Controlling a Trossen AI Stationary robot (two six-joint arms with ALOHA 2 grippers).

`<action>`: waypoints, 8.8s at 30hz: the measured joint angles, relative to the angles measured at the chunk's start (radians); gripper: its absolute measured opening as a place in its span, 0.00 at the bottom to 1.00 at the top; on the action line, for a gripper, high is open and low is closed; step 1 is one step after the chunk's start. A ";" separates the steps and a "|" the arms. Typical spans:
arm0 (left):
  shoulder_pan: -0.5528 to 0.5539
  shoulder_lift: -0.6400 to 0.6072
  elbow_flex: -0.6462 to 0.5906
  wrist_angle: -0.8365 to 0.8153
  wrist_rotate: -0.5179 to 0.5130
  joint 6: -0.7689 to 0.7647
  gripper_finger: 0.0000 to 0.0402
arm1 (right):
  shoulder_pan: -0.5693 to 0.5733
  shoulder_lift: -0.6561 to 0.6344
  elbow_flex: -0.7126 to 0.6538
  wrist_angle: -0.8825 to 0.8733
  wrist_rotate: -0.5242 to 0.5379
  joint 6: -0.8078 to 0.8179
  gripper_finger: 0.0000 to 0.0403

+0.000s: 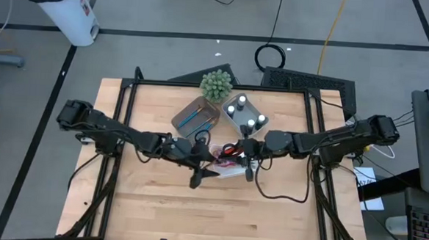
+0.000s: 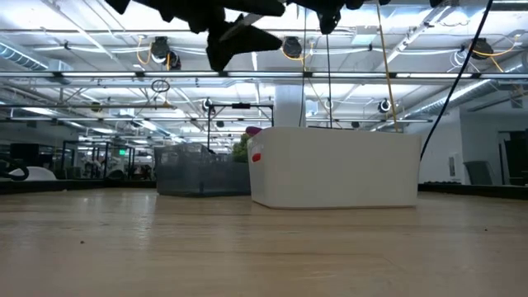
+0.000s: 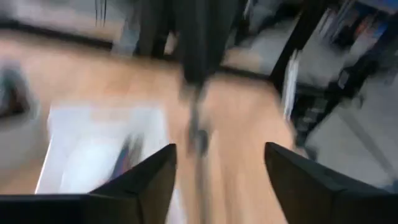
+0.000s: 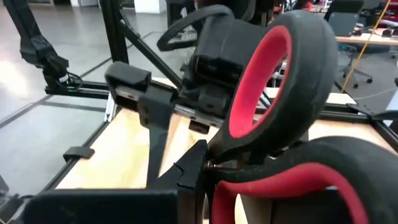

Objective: Pick & Place Paint Supplies
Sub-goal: Put the black scissors into the white bin, then return to Home Position

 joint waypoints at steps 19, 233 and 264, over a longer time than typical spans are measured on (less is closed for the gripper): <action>0.013 -0.073 -0.003 0.002 -0.147 0.119 0.01 | 0.009 -0.067 0.000 -0.250 0.083 0.044 0.50; -0.018 0.174 -0.076 0.217 -0.470 -0.680 0.53 | 0.093 -0.489 -0.357 0.031 0.389 -0.239 0.44; 0.269 -0.886 -0.490 -0.129 0.535 0.296 0.83 | 0.072 -0.561 -0.356 -0.152 0.391 -0.157 0.44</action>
